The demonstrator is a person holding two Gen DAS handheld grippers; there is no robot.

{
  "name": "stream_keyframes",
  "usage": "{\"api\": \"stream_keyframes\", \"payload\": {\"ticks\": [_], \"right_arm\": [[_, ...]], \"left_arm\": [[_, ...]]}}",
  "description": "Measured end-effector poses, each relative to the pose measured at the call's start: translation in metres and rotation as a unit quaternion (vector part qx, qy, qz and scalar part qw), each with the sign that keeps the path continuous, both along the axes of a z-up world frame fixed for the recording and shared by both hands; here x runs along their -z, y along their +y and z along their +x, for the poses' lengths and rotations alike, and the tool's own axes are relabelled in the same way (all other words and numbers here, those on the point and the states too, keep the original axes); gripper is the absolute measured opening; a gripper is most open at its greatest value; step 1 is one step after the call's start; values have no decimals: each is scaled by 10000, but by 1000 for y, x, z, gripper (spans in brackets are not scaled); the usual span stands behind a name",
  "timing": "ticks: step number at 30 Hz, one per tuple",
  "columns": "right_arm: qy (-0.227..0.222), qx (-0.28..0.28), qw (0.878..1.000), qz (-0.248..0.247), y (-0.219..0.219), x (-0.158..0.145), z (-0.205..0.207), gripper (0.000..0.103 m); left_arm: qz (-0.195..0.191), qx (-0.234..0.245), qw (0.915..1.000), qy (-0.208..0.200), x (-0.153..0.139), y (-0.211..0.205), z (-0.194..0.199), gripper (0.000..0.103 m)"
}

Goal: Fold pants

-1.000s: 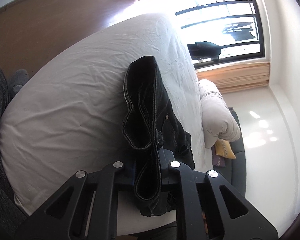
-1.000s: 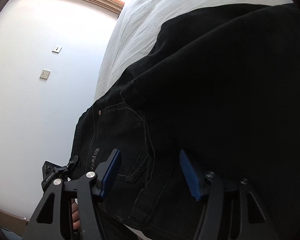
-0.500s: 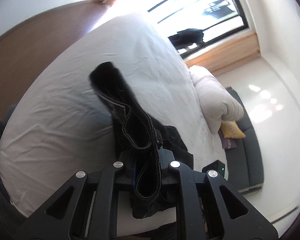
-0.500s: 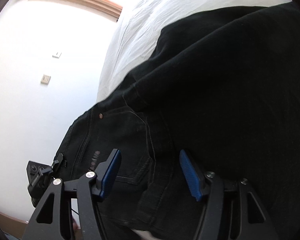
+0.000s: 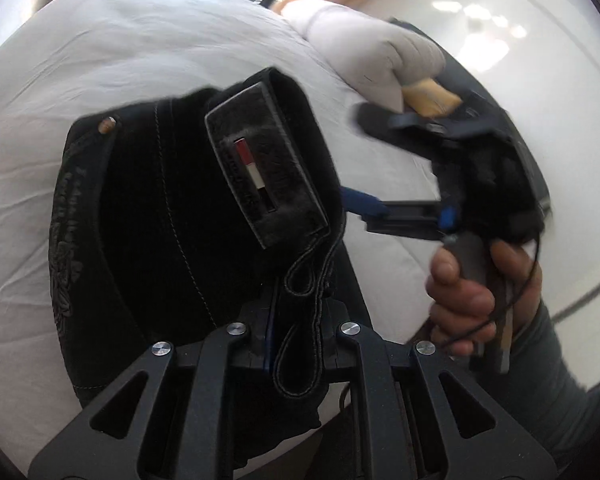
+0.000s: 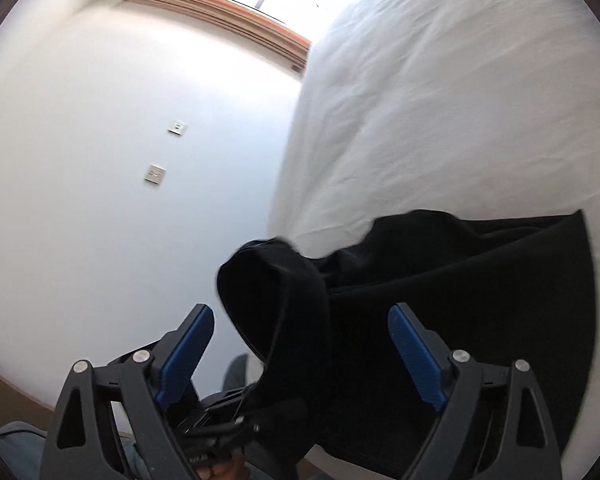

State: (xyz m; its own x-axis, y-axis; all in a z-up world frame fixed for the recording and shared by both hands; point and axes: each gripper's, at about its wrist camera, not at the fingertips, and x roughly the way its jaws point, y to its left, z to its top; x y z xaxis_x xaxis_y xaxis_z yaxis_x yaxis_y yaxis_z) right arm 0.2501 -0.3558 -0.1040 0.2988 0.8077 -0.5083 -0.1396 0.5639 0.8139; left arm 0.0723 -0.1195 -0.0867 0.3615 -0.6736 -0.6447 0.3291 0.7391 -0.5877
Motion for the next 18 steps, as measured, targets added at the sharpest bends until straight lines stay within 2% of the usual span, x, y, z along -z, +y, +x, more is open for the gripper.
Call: {"api": "stream_keyframes", "payload": {"ticks": [2,4,8,13,14,16,17,18], "right_arm": [[193,-36,9998,-75,-7,11,-3,91],[304,-53,9995,-97,-12,18,-7,91],[226,-225,9995,-8,0,16,-15,91],[182,-490,9979,-373,18,12,-5,89],[183,-524,9971,-515,21,11,-3,84],[197,-684,9935,-888,25,12,0,50],[164,-709,9920,-1034,25,12,0,44],[73,-698,9906,-1175,19,10,-1,28]], "left_arm": [[168,216,9995,-167,-5,-14,-6,12],[229,244,9994,-132,-3,-18,-6,12],[315,278,9991,-88,-5,-23,-3,12],[531,430,9973,-257,-13,-47,7,12],[555,453,9970,-280,-12,-49,6,12],[681,504,9958,-340,-15,-56,6,12],[710,535,9954,-366,-17,-59,7,12],[730,578,9949,-399,-20,-63,7,12]]}}
